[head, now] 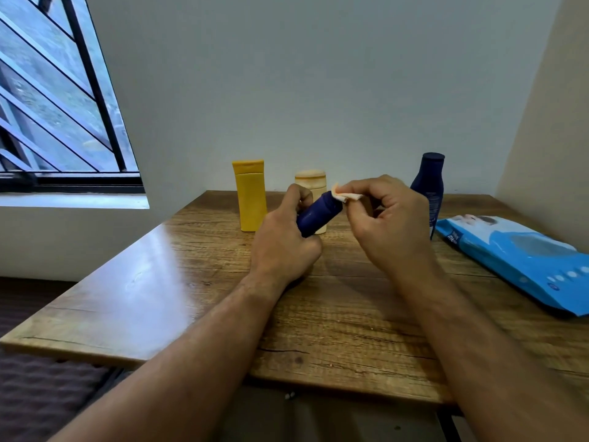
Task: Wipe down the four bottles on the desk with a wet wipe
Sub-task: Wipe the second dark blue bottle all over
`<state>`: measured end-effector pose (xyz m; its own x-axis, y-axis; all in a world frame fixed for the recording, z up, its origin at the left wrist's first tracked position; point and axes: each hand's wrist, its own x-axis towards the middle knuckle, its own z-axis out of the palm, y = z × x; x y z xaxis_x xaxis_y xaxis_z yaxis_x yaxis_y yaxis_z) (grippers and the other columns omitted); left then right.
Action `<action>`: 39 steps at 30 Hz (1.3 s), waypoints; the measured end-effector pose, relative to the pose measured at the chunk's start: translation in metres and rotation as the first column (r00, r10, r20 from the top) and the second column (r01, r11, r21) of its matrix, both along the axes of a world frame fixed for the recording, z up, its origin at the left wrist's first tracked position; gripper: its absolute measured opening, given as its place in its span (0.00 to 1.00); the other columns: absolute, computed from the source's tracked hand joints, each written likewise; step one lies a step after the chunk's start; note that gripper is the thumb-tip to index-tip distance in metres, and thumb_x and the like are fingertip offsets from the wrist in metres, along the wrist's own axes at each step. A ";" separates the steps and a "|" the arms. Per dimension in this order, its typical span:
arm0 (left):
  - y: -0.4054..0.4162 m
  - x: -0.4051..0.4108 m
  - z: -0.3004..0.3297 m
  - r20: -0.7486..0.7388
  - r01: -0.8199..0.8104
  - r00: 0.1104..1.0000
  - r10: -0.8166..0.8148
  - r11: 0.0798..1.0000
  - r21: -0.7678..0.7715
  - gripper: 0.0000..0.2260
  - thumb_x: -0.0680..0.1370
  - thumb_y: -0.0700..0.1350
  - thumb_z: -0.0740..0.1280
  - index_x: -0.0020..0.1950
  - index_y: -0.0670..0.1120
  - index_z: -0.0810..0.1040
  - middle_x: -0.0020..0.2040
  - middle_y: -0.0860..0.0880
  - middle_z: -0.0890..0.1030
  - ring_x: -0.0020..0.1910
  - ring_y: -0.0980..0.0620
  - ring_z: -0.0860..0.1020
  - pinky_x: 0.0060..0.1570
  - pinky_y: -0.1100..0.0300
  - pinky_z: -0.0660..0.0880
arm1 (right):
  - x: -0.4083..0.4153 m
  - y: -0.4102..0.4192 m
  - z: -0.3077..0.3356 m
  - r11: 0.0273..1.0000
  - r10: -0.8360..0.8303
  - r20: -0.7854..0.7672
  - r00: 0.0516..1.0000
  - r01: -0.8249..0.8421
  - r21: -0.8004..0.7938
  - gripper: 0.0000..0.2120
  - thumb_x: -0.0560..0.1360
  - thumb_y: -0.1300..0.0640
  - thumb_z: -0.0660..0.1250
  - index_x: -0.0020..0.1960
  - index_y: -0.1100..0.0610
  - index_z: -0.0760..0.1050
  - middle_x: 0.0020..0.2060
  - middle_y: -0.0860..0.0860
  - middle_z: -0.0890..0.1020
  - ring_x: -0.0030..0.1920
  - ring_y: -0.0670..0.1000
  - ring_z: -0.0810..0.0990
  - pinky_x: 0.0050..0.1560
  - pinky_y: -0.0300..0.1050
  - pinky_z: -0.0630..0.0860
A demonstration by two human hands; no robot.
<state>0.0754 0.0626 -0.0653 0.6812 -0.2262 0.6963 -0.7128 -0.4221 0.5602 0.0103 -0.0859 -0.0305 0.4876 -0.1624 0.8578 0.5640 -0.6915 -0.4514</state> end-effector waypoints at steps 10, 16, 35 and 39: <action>0.000 0.002 0.000 -0.037 0.045 0.998 -0.050 0.992 -0.117 0.22 0.65 0.39 0.70 0.56 0.52 0.69 0.47 0.49 0.79 0.46 0.43 0.82 0.45 0.41 0.81 | -0.002 0.003 0.002 1.000 0.013 0.015 1.000 -0.013 0.000 0.09 0.72 0.64 0.69 0.49 0.54 0.83 0.42 0.46 0.82 0.43 0.42 0.78 0.40 0.29 0.72; 0.002 -0.001 0.001 -0.043 0.059 0.997 -0.066 0.989 -0.134 0.22 0.65 0.39 0.70 0.55 0.53 0.69 0.47 0.49 0.78 0.47 0.42 0.82 0.45 0.41 0.81 | -0.002 0.003 0.001 1.000 0.010 0.002 1.000 -0.010 -0.020 0.11 0.75 0.64 0.69 0.53 0.53 0.83 0.41 0.44 0.78 0.37 0.41 0.75 0.37 0.27 0.68; 0.002 -0.002 0.001 -0.047 0.039 0.998 -0.049 0.982 -0.184 0.21 0.66 0.39 0.70 0.54 0.55 0.68 0.47 0.47 0.80 0.46 0.42 0.82 0.45 0.40 0.81 | -0.004 -0.001 0.002 0.995 0.081 0.064 0.995 -0.076 -0.066 0.11 0.72 0.67 0.67 0.49 0.55 0.84 0.37 0.44 0.78 0.34 0.48 0.73 0.32 0.31 0.67; 0.003 -0.004 0.000 -0.026 0.058 0.998 -0.063 0.986 -0.155 0.21 0.66 0.40 0.70 0.54 0.55 0.68 0.45 0.47 0.80 0.44 0.43 0.82 0.43 0.39 0.81 | -0.004 0.002 0.002 0.994 0.097 0.061 0.993 -0.093 -0.062 0.12 0.74 0.67 0.69 0.54 0.55 0.83 0.40 0.42 0.77 0.36 0.43 0.75 0.36 0.30 0.68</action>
<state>0.0718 0.0654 -0.0652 0.6913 -0.1593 0.7048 -0.7157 -0.2853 0.6375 0.0067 -0.0835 -0.0287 0.4420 -0.0666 0.8945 0.6547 -0.6577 -0.3725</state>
